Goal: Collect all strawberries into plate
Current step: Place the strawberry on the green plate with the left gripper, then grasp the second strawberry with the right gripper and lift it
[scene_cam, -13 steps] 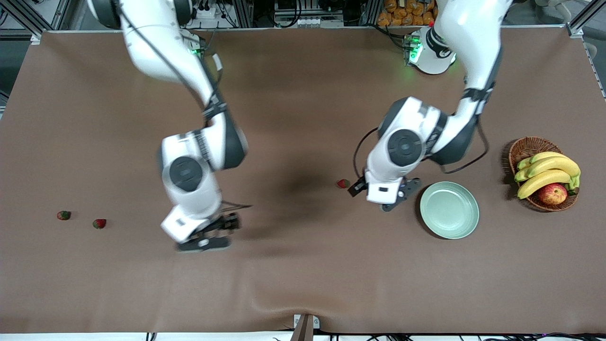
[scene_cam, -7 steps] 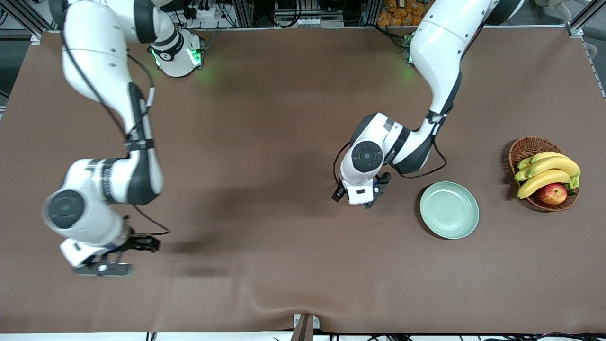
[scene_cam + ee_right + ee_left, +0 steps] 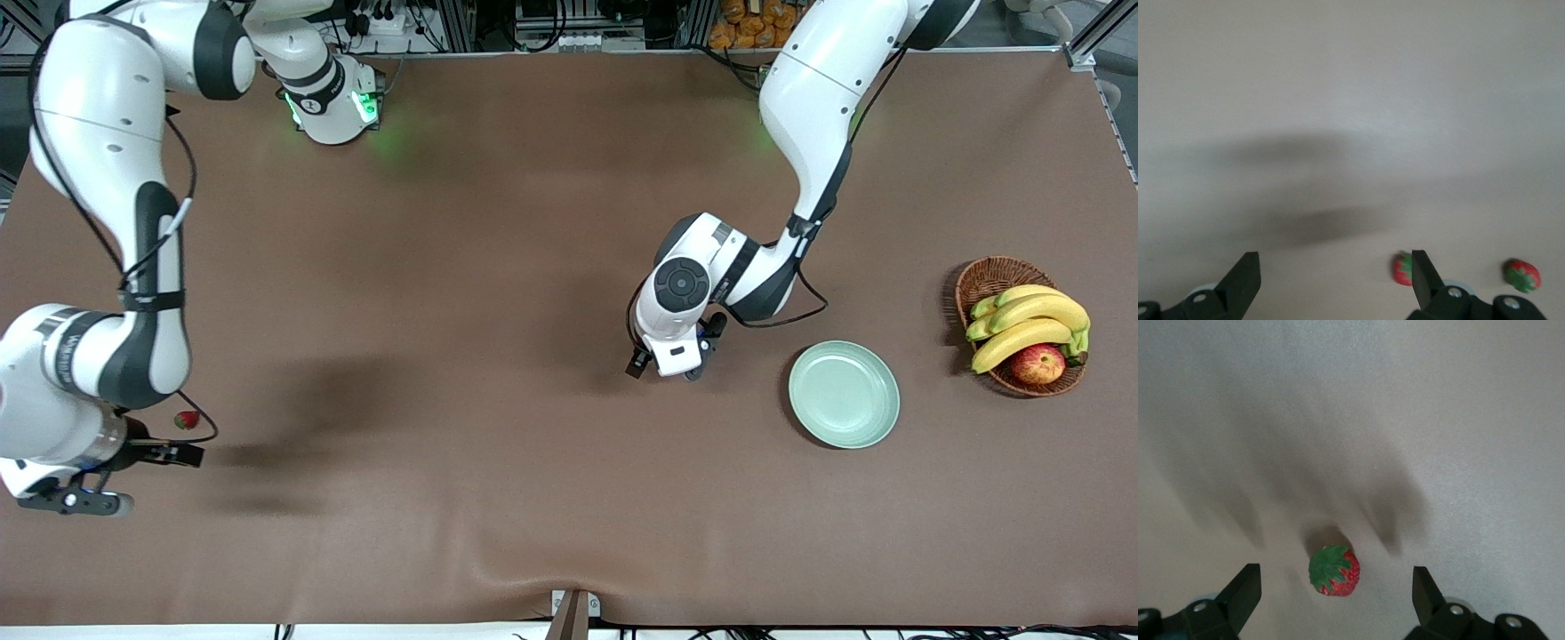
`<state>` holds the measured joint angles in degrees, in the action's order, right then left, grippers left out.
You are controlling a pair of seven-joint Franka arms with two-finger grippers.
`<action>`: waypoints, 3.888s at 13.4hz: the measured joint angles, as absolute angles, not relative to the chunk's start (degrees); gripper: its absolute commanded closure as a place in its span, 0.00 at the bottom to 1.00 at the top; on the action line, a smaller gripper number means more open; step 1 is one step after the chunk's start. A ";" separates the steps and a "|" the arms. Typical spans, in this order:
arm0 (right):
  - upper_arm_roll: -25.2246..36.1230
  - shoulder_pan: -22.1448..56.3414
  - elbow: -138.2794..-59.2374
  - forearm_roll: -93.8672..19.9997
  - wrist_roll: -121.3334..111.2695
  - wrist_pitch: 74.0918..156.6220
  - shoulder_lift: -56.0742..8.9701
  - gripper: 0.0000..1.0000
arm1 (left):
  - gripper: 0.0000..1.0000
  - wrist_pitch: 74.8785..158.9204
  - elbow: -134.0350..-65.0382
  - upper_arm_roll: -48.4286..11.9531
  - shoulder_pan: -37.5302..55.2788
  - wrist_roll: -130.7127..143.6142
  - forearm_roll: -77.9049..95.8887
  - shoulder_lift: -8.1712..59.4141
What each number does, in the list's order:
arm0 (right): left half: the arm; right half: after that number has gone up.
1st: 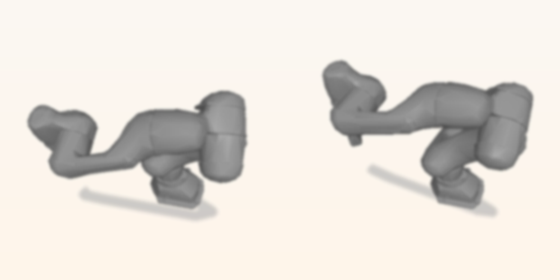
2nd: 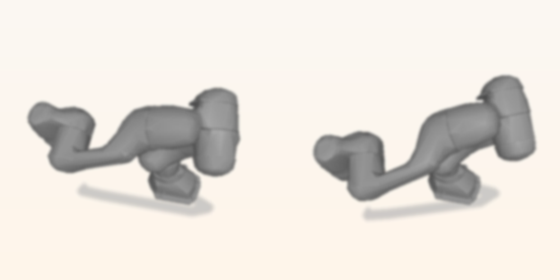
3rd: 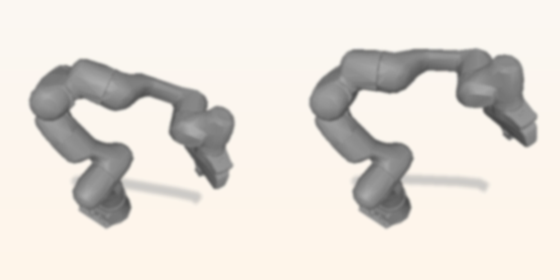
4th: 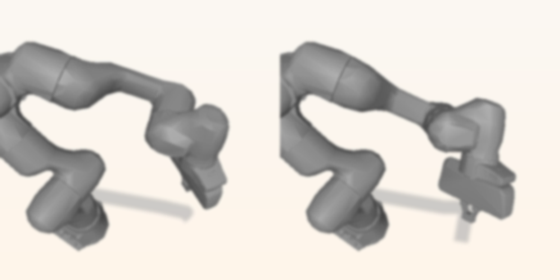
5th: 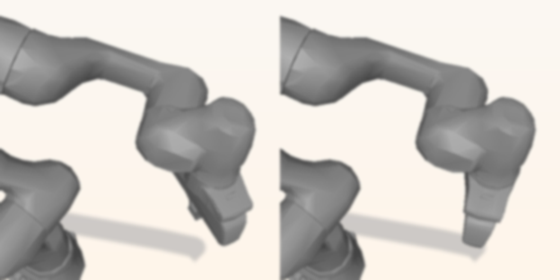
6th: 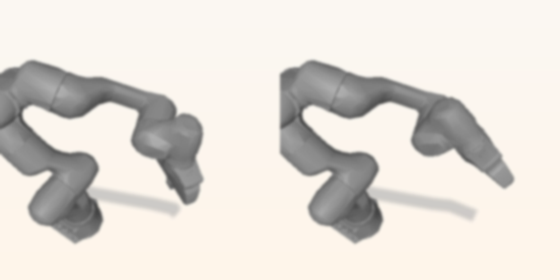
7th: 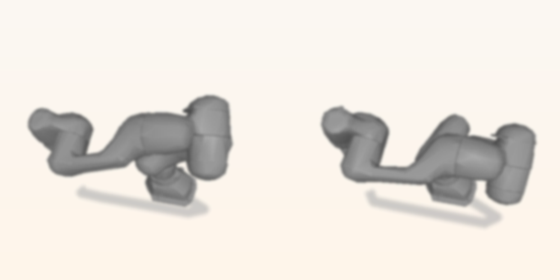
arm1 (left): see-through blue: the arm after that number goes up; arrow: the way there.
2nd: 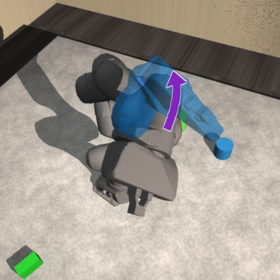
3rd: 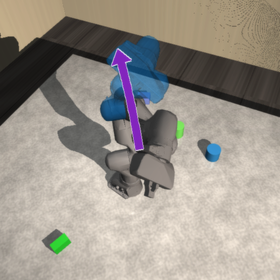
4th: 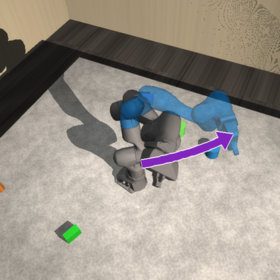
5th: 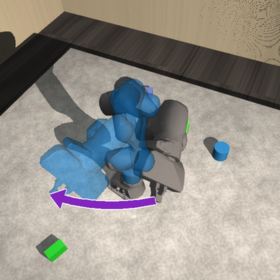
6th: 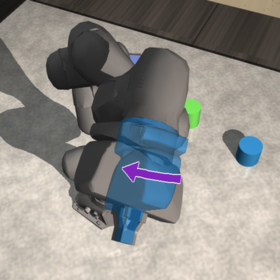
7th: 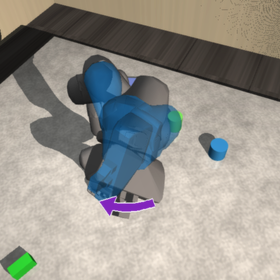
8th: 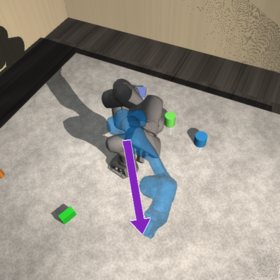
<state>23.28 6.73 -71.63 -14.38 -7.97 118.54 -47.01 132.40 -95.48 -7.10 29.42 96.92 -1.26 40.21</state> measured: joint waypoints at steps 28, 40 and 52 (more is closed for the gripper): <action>14.94 -5.23 -77.60 -14.44 -26.34 120.75 -51.73 1.00 | 0.81 121.08 -95.43 -5.64 -2.10 35.73 -8.19 35.44; 13.48 0.37 -74.98 -14.45 -29.98 121.06 -49.48 1.00 | 0.00 123.47 -93.97 -7.43 -1.68 34.53 -8.19 32.97; -0.51 19.08 -72.31 -14.54 -29.94 123.57 -48.06 1.00 | 0.00 101.65 -86.76 -10.41 -1.68 23.08 -8.18 16.04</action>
